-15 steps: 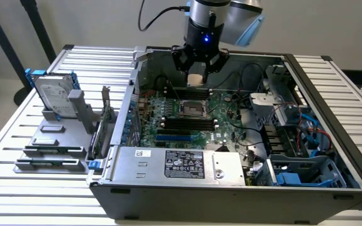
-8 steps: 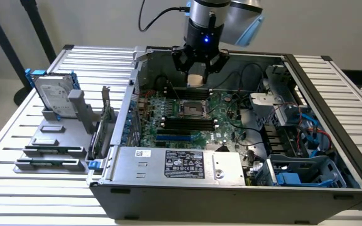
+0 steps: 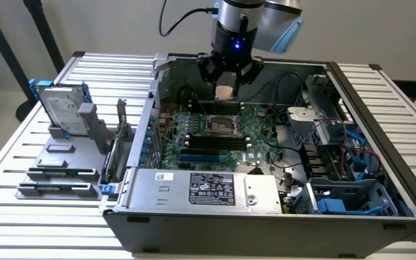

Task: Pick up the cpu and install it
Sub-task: 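Place the cpu into insertion slot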

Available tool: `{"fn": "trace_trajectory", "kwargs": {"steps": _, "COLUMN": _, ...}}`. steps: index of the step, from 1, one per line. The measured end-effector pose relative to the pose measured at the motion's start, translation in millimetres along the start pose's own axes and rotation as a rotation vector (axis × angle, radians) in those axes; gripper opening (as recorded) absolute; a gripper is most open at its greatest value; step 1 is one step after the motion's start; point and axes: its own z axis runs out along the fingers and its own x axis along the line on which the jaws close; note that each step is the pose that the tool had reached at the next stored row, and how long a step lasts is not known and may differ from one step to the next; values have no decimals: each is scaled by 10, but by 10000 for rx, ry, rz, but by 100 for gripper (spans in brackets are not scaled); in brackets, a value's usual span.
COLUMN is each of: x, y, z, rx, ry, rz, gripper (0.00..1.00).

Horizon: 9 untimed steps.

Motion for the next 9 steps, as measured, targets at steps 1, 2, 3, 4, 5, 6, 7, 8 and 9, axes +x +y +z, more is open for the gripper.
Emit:
{"fn": "trace_trajectory", "kwargs": {"steps": 1, "x": 1, "y": 0, "z": 0, "rx": 1, "ry": 0, "rz": 0, "gripper": 55}}
{"fn": "trace_trajectory", "kwargs": {"steps": 2, "x": 2, "y": -1, "z": 1, "rx": 1, "ry": -1, "rz": 7, "gripper": 55}}
{"fn": "trace_trajectory", "kwargs": {"steps": 3, "x": 4, "y": -5, "z": 3, "rx": -3, "ry": -4, "rz": 35, "gripper": 55}}
{"fn": "trace_trajectory", "kwargs": {"steps": 4, "x": 4, "y": -6, "z": 6, "rx": -6, "ry": -16, "rz": 122, "gripper": 55}}
{"fn": "trace_trajectory", "kwargs": {"steps": 5, "x": 4, "y": -6, "z": 7, "rx": -6, "ry": -31, "rz": 273, "gripper": 55}}
{"fn": "trace_trajectory", "kwargs": {"steps": 6, "x": 4, "y": -7, "z": 10, "rx": -12, "ry": -54, "rz": 461, "gripper": 55}}
{"fn": "trace_trajectory", "kwargs": {"steps": 7, "x": 4, "y": -7, "z": 12, "rx": -17, "ry": -74, "rz": 639, "gripper": 55}}
{"fn": "trace_trajectory", "kwargs": {"steps": 8, "x": 4, "y": -7, "z": 15, "rx": -22, "ry": -96, "rz": 824, "gripper": 55}}
{"fn": "trace_trajectory", "kwargs": {"steps": 9, "x": 4, "y": -8, "z": 17, "rx": -27, "ry": -117, "rz": 1003, "gripper": 55}}
